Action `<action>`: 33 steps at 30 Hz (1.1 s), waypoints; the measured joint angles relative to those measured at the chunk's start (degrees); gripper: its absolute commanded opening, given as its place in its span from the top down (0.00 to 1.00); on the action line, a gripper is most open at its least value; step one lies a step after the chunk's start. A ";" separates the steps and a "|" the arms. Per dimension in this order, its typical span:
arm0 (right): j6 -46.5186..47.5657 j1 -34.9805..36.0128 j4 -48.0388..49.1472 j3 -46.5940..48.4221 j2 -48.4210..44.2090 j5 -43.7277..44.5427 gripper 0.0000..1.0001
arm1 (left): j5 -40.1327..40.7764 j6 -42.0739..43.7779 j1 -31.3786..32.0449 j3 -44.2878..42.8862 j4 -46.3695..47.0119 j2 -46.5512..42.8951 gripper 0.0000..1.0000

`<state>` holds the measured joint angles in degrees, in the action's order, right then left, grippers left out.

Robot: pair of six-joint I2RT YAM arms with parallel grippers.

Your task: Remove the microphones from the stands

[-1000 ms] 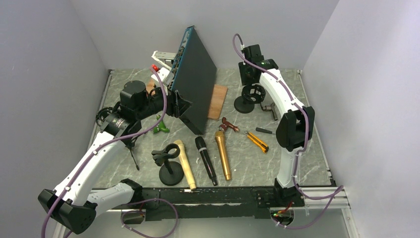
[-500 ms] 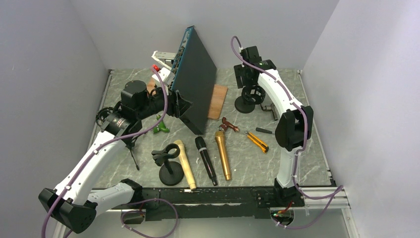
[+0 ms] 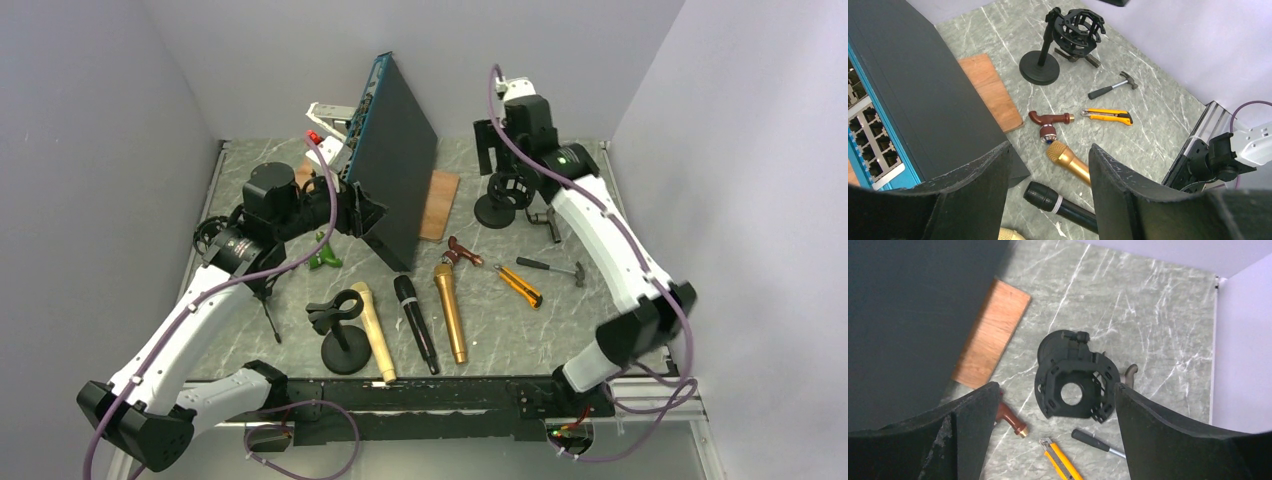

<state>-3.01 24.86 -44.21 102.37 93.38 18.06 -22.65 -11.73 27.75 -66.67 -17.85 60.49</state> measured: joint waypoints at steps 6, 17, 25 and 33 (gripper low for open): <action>-1.38 0.04 8.90 -13.97 -16.63 -0.92 0.06 | 1.27 0.17 0.00 1.14 1.90 -2.97 0.40; -3.96 0.04 24.85 -32.92 -39.69 -5.38 0.01 | 9.84 4.20 0.33 9.81 9.09 -11.13 0.39; -4.31 0.04 28.09 -35.08 -47.36 -4.72 0.00 | 16.11 3.50 0.48 6.49 3.82 -15.63 0.38; -7.65 0.04 23.12 -33.79 -54.38 1.77 0.00 | 19.65 1.79 0.48 -4.55 -6.45 -25.92 0.29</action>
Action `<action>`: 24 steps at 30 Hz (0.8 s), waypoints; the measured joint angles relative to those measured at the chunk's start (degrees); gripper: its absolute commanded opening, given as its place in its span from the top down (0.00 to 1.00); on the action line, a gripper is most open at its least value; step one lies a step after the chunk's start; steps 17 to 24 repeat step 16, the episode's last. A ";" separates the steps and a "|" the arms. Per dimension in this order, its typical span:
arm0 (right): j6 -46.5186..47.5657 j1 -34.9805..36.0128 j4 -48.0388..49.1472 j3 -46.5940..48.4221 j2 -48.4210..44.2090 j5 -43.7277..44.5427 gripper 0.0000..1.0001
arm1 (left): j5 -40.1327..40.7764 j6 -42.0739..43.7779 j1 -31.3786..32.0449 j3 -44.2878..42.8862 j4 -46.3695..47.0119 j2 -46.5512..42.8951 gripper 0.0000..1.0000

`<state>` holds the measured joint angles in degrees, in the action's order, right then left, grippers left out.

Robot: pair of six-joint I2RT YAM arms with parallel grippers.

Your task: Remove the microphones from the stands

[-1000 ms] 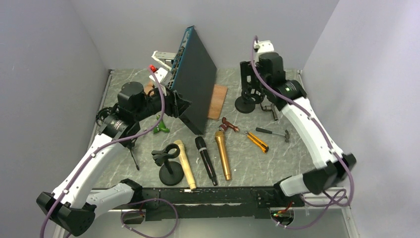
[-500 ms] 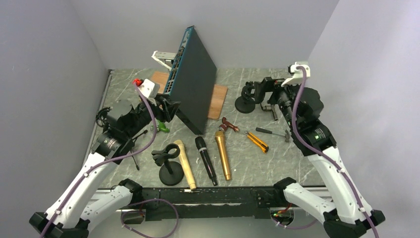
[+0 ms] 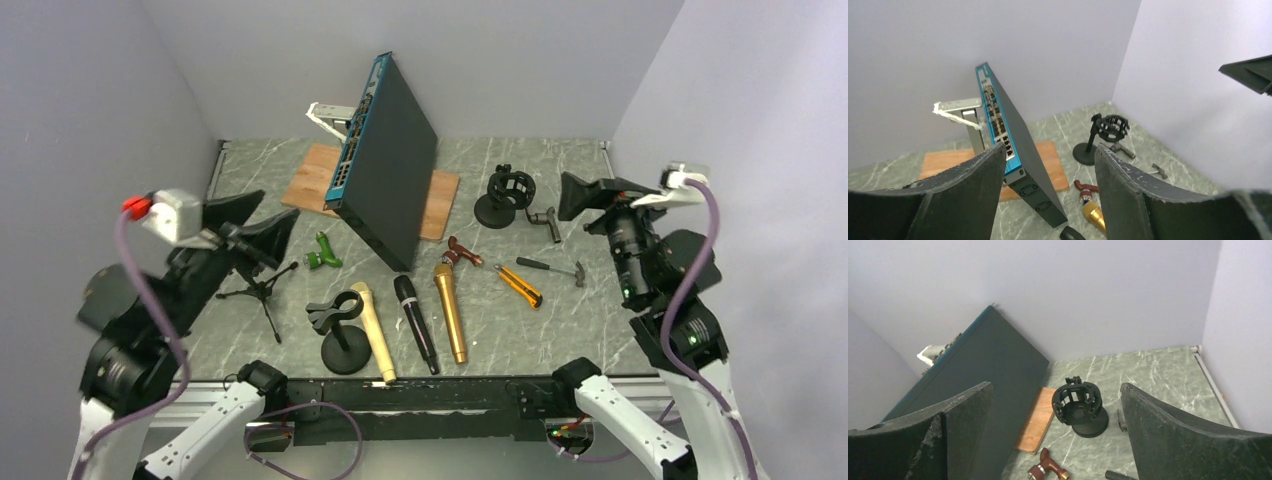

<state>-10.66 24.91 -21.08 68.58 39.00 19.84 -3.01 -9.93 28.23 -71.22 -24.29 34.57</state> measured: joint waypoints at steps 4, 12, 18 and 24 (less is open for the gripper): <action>-2.80 0.00 -3.89 1.51 -3.41 3.72 0.00 | 1.29 -0.02 0.00 -1.55 -2.12 -4.94 0.27; -7.21 0.00 -11.87 3.80 -7.37 6.93 0.00 | 1.86 -1.27 0.00 0.17 -7.34 -7.61 0.27; -7.48 0.00 -14.34 3.82 -7.37 6.40 0.00 | 1.88 -2.82 0.00 1.40 -7.69 -8.61 0.28; -7.48 0.00 -14.34 3.82 -7.37 6.40 0.00 | 1.88 -2.82 0.00 1.40 -7.69 -8.61 0.28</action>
